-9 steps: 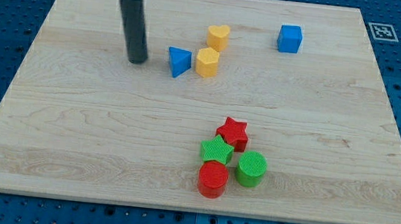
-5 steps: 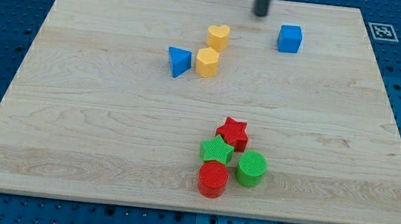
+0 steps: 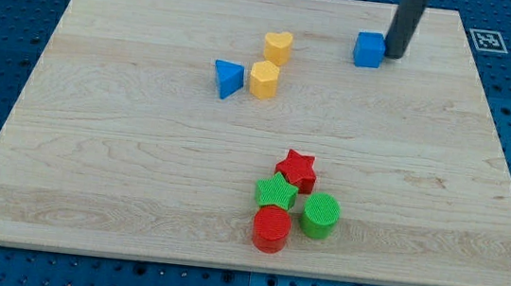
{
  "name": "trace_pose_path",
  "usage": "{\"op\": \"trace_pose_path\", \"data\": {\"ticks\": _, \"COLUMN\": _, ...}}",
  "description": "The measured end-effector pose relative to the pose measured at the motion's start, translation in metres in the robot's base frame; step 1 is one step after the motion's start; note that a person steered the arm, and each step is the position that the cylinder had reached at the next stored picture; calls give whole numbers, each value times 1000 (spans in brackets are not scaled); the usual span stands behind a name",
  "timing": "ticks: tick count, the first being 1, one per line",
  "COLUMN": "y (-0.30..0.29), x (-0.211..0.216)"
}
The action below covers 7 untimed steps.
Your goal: Move blue cube in between yellow hexagon and yellow heart
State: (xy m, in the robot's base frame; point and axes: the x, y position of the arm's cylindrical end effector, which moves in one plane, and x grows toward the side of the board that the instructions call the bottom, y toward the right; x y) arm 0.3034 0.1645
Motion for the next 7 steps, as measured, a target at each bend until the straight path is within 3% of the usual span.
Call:
{"op": "trace_pose_path", "data": {"ticks": 5, "y": -158, "x": 2}}
{"op": "trace_pose_path", "data": {"ticks": 7, "y": -168, "x": 28}}
